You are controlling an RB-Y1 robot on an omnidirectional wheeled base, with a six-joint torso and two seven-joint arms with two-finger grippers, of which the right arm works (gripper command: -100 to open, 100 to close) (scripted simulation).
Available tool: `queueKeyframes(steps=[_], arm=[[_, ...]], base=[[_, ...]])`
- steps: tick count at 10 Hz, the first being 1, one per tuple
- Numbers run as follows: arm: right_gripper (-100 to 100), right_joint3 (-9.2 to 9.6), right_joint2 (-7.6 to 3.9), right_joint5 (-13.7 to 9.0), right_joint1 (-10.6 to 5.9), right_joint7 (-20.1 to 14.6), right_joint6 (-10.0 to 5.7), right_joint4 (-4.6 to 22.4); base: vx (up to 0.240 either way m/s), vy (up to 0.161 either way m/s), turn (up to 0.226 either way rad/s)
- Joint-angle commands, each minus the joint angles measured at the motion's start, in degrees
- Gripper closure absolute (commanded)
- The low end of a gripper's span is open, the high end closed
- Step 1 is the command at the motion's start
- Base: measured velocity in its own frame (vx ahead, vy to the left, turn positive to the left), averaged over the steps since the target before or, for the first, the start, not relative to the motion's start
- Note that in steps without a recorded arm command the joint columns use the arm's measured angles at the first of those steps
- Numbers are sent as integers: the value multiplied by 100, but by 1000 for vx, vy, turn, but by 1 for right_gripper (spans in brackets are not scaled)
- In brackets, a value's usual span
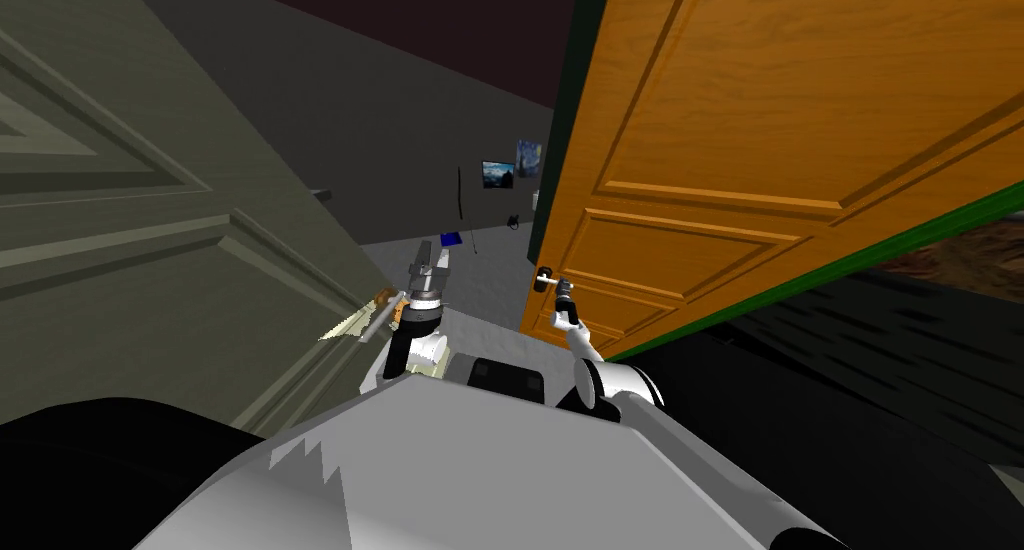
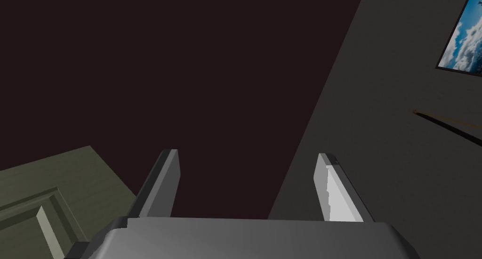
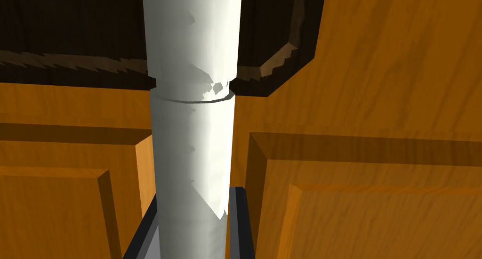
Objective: Push the door open
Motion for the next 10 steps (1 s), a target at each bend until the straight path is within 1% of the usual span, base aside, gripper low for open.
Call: queueKeyframes(steps=[1,3,4,7,8,9,10], arm=[[100,-54,-57,-18,149,63,131,-286],[100,-54,-57,-18,149,63,131,-402],[100,-171,-6,-159,153,294,111,-424],[100,-171,-6,-159,153,294,111,-424],[100,-288,55,-300,157,523,91,-447],[100,-326,78,-346,158,598,84,-454],[100,-401,125,-436,161,746,71,-469]], base=[[34,11,-1],[-7,-2,4],[75,35,-74],[71,21,-21],[104,33,-44],[138,37,-85],[165,48,-71]])
